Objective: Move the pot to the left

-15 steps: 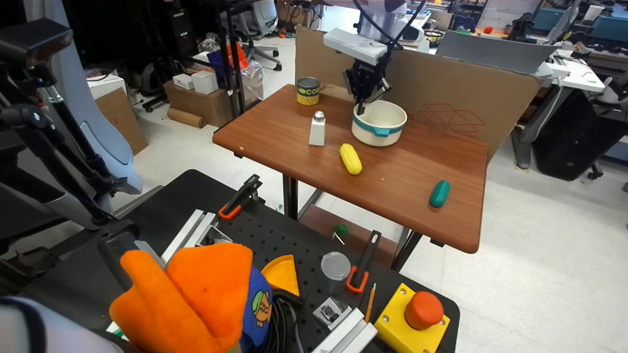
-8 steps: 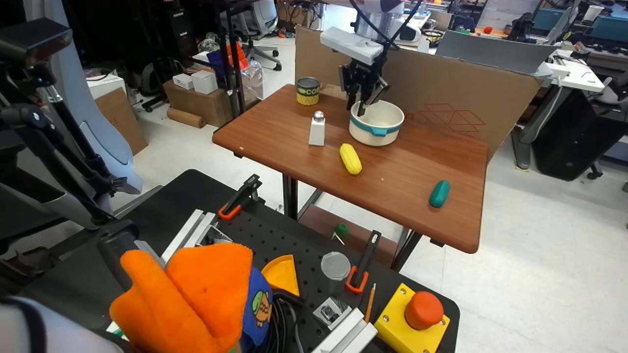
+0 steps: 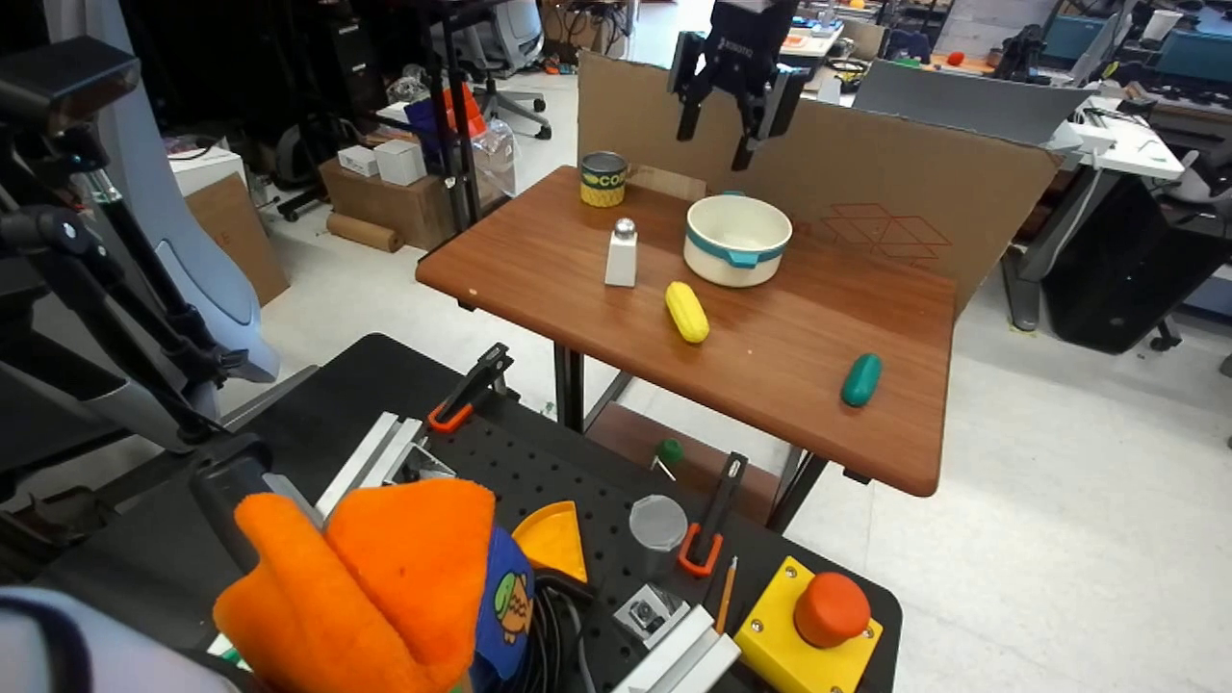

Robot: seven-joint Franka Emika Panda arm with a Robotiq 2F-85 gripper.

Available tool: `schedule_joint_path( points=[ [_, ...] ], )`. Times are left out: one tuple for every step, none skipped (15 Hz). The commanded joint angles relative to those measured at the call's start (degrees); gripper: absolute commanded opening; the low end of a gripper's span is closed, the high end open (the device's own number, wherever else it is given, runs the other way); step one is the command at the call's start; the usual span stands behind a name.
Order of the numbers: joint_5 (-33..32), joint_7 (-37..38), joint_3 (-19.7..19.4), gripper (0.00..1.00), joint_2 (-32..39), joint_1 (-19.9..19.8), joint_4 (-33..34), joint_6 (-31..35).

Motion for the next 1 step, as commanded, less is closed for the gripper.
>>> schedule_joint_path(
  points=[
    [0.05, -0.04, -0.1, 1.0, 0.48, 0.22, 0.26, -0.02]
  ],
)
